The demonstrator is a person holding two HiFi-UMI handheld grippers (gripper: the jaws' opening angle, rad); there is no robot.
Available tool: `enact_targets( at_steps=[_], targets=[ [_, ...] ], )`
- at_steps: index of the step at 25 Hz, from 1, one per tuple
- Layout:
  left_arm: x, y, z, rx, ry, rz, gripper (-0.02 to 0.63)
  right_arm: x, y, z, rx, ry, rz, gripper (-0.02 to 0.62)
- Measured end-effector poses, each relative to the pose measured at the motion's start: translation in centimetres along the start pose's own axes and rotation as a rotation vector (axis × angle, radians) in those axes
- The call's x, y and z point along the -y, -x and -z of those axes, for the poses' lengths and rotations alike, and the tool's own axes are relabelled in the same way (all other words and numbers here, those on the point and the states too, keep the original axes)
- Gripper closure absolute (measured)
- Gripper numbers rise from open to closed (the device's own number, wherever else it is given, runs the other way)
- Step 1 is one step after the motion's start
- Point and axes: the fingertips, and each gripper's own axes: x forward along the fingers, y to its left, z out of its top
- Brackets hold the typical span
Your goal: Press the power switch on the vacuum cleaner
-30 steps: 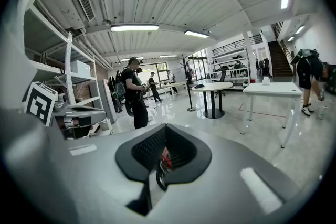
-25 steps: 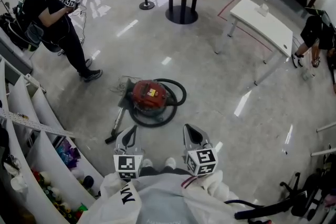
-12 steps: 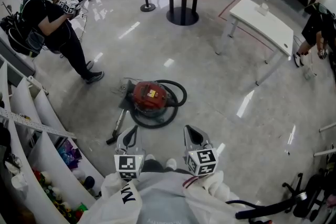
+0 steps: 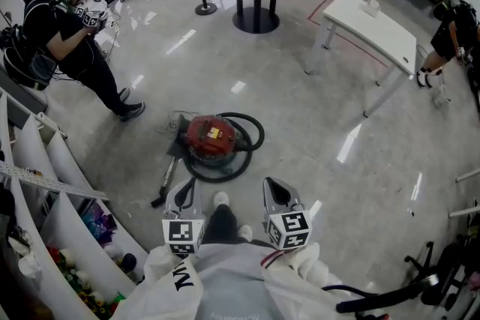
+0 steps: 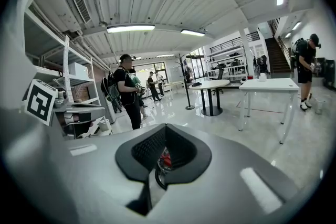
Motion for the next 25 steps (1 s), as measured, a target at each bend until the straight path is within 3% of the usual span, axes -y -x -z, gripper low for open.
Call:
enact_targets(
  at_steps=[25],
  targets=[
    [-3.3, -4.7, 0.0, -0.027, 0.036, 0.034, 0.606, 0.5, -4.8, -0.7, -0.050, 0.004, 0.031, 0.595]
  ],
)
